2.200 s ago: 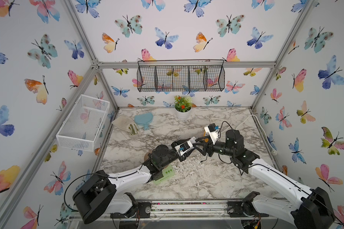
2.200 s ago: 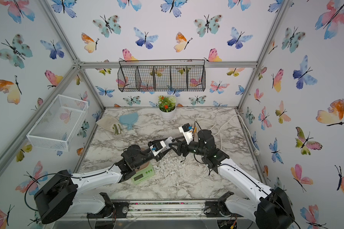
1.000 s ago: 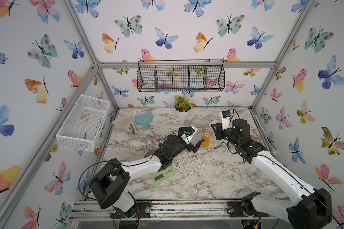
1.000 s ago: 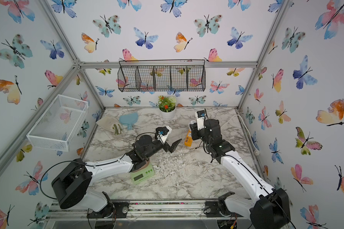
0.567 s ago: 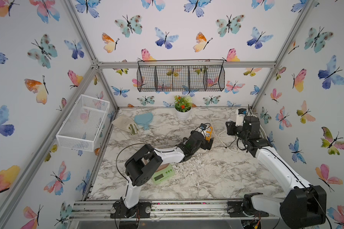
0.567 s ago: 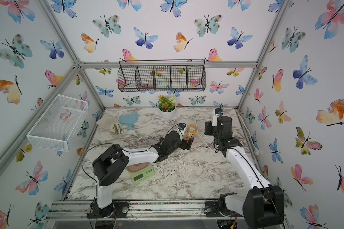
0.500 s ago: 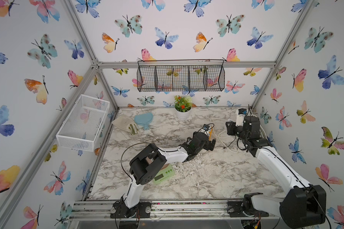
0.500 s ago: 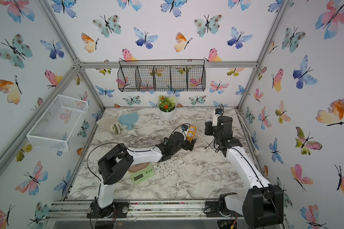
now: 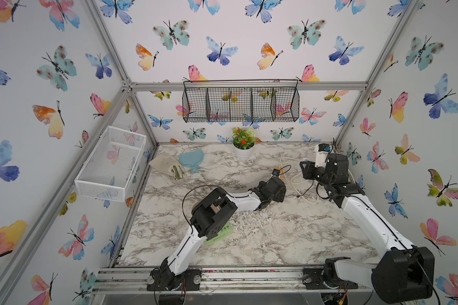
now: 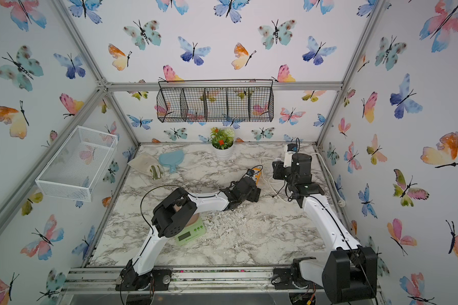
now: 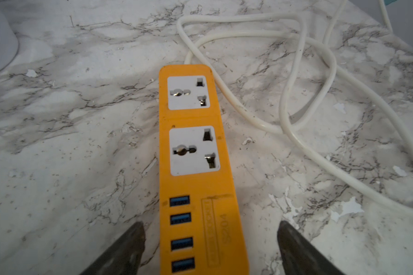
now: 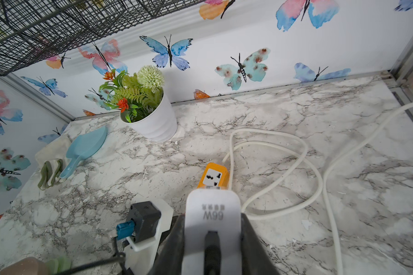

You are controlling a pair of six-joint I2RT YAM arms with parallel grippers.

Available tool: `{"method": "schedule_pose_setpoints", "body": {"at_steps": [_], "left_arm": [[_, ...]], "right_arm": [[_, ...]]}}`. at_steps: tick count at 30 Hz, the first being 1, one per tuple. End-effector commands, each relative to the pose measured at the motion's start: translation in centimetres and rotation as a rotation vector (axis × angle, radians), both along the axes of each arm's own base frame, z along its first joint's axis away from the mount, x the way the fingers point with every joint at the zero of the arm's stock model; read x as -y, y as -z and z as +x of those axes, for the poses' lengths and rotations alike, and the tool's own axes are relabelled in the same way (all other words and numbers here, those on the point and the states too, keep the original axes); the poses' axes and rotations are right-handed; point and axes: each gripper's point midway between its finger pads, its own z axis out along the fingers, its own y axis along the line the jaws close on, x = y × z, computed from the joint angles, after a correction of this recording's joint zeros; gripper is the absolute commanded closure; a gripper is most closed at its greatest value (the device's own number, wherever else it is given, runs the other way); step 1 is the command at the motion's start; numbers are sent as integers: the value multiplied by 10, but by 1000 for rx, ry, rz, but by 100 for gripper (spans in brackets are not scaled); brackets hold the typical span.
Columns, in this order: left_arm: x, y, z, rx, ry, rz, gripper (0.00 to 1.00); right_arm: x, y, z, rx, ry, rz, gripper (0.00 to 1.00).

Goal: Charge the electronic scale
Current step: Adjust the socket at the center of the board.

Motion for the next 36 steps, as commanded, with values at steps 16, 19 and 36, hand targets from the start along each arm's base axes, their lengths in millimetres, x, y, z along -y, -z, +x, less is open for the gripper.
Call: {"method": "schedule_pose_setpoints", "body": {"at_steps": [16,19,36], "left_arm": [[-58,17,-45,-45,232,121,64],[-71,15,-60,-34,271,141,63],[-160,9,-27,-51,-5,152,21]], "right_arm": [[-35,-2,-9,-19,-211,80,98],[-47,2,-14,-24,-275,123,98],[-107,45,-31,-77,-411,62,98]]}}
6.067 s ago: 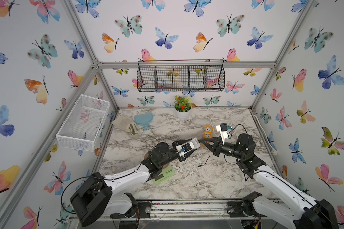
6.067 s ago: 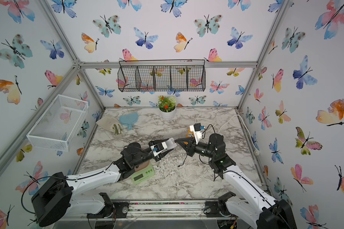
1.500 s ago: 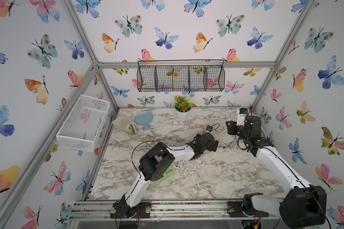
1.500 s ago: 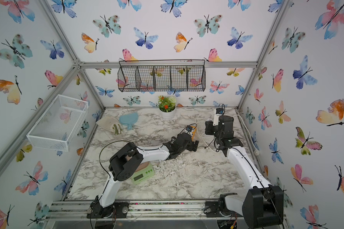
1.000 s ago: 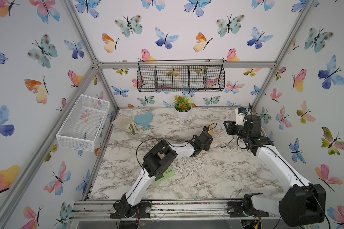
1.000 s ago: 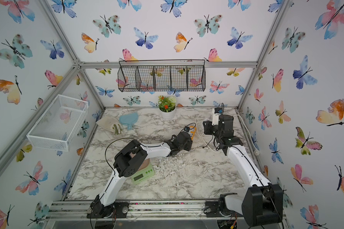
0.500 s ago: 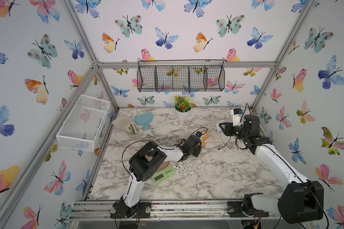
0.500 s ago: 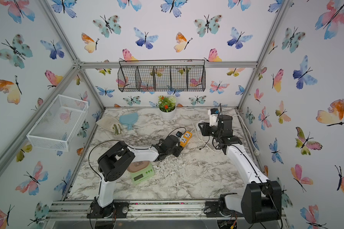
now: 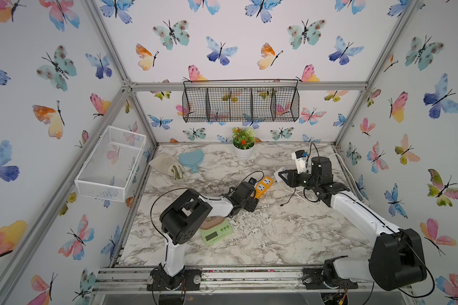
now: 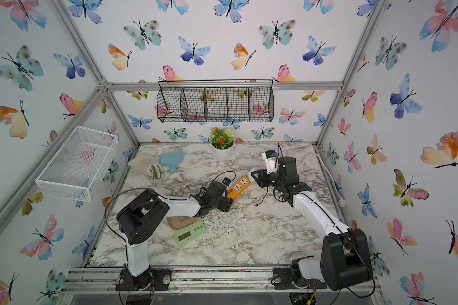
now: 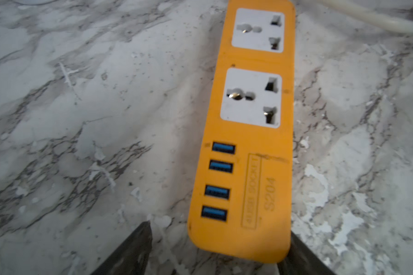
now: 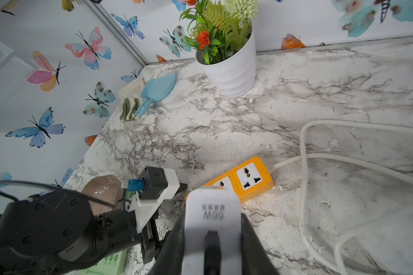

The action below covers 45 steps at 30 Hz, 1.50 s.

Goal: Charge the electronic scale
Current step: Adjust the socket at the center of the board, then insert the plug into the socket.

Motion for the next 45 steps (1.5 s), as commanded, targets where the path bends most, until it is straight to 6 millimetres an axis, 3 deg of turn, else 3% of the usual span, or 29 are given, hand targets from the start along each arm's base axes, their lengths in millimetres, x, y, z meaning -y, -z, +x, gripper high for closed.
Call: {"method": "schedule_pose_setpoints", "body": {"at_steps": [1,7,13,19,27,36,45], "left_arm": [[-20,-16,13,14,-89,-25,20],[-46,-29,26,-54,-174,-167,18],[-69,-60,21,-15,-200,-244,17],[-95,-89,12,41,-243,-279,17],[-110,-121,3,113,-246,-308,16],[-115,-127,-3,125,-236,-320,15],[-117,-123,-6,116,-231,-322,15]], "right_arm": [[-12,6,3,45,-8,-39,98],[-40,26,14,34,22,-114,98],[-72,49,31,5,41,-167,98],[-90,64,47,16,47,-251,98],[-98,80,55,53,41,-350,98],[-102,98,56,87,2,-430,98],[-98,96,60,124,8,-460,98]]}}
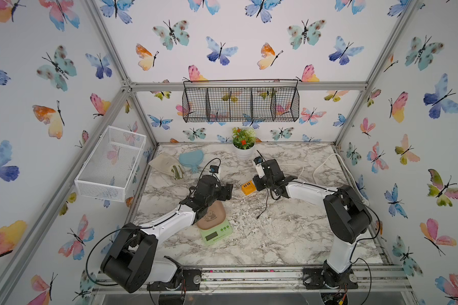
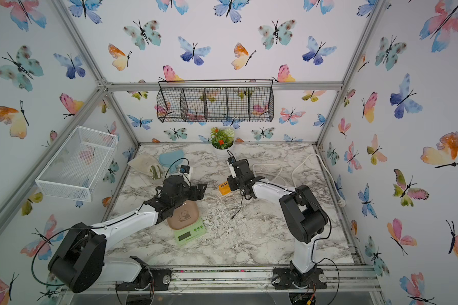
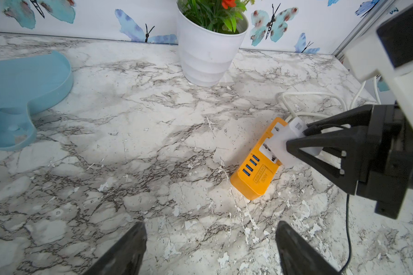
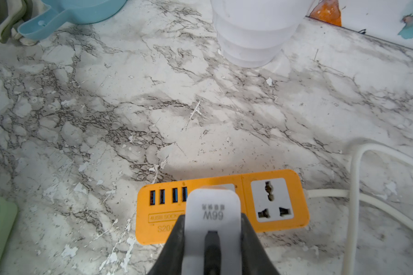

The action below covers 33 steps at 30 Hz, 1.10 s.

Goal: Charge the electronic scale
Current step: Insert the plug into the socket.

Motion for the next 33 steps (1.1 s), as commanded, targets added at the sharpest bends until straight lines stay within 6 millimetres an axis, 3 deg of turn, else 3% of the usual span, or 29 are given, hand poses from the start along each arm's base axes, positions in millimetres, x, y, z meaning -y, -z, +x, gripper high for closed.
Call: {"method": "schedule_pose_setpoints", "body": {"at_steps": [1,25,33], "left_arm": [[-1,-5,-3,6,16,-5,15],[0,-11,-5,15,33,-18,15],[0,-10,-4,10,37,-17,15]], "right_arm": [[-3,-7,9,52,3,-17,98],[-20,7,1,-11,-83,18,98],[-7,20,6,-11,-47,-64,98]]}}
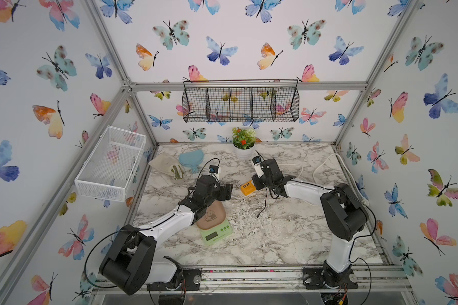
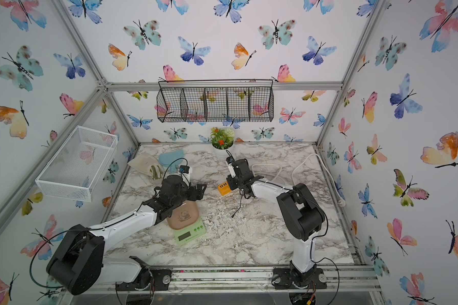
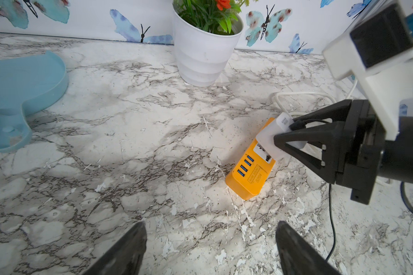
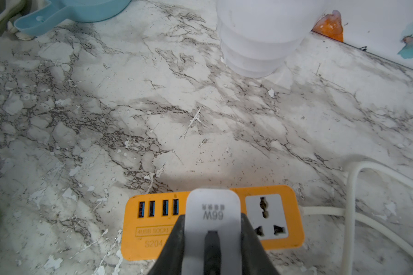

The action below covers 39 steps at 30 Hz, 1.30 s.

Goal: Charge the electronic scale
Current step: Insert the plug into the socket.

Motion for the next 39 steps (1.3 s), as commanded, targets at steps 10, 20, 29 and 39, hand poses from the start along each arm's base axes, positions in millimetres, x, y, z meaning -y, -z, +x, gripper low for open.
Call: {"method": "schedule_pose_setpoints", "body": {"at_steps": [10,20,29,39], "left_arm": [[1,-7,-1,7,20,-6,15],[0,-9,0,8,19,-5,15],[-1,-17,-4,20,22,-16,15],[-6,-21,-9,32,14,-18,15]], "right_arm": [[4,24,-3,-52,0,-66,98],[5,33,-8,-91,-5,-85,98],[14,56,-14,-138,9,-136,98],[18,78,-23,-201,24,-147,98]]}}
